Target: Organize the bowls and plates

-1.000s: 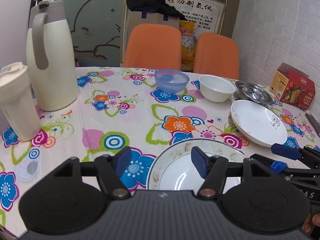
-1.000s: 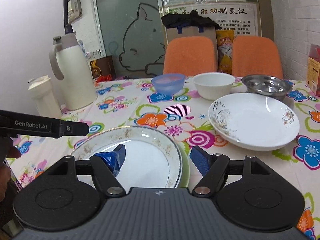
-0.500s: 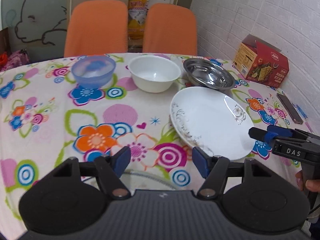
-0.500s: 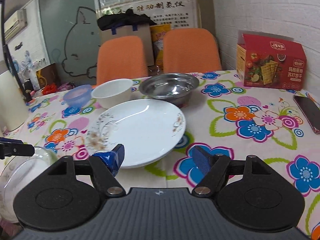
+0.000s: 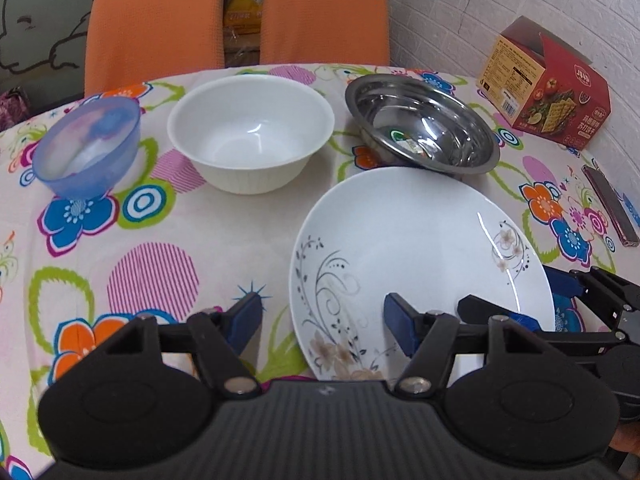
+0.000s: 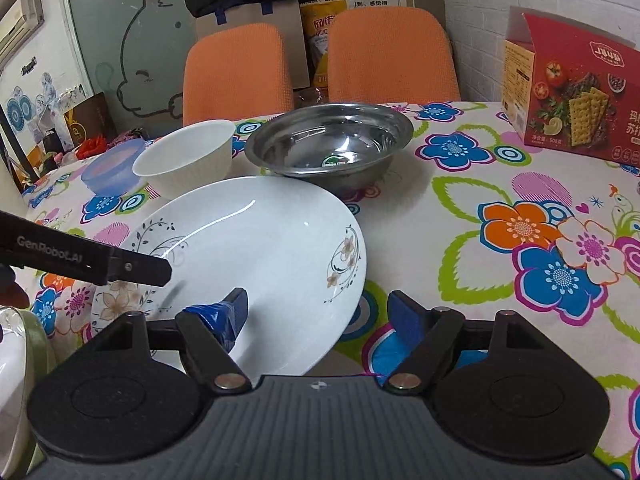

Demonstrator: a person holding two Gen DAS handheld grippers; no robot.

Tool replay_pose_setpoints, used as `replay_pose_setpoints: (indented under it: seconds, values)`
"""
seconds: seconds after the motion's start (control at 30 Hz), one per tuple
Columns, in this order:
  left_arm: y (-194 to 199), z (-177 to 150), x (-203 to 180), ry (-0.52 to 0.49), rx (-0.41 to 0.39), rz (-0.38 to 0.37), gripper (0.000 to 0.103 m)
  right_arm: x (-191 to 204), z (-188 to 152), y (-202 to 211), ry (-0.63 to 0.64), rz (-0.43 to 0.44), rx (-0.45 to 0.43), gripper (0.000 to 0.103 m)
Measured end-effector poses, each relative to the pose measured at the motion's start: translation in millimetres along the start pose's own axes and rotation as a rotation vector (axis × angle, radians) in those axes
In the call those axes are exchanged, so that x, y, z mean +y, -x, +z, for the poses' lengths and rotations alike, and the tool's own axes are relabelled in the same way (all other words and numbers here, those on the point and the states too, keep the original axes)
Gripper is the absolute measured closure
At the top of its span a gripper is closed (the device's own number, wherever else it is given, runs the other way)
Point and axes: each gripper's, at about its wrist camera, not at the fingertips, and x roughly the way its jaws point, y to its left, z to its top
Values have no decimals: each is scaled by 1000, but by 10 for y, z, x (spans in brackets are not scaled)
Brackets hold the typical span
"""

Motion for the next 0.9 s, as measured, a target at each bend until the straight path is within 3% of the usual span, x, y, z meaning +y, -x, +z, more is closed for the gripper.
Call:
replay_pose_setpoints:
  seconds: [0.23,0.33,0.4,0.5,0.63,0.9]
  values:
    - [-22,-43,-96,-50,-27,37,37,76,-67,14,35,-11,-35,38]
    - [-5,-50,-134,-59,-30,21,50,116,-68,6,26,-33,-43,36]
    - [11,-52,-135,-47,-29,22,53,158,-79,1,41,7,-49,37]
    - [78,-67,-112,-10,-2,24,65,199,-124,6,61,1,-73,39]
    - [380,-124,-122,-10,-39,41,66,218,-103,110,26,20,-45,42]
    - [1315,-244,-3,14,-190,82,66,637,34,700,72,24,-189,42]
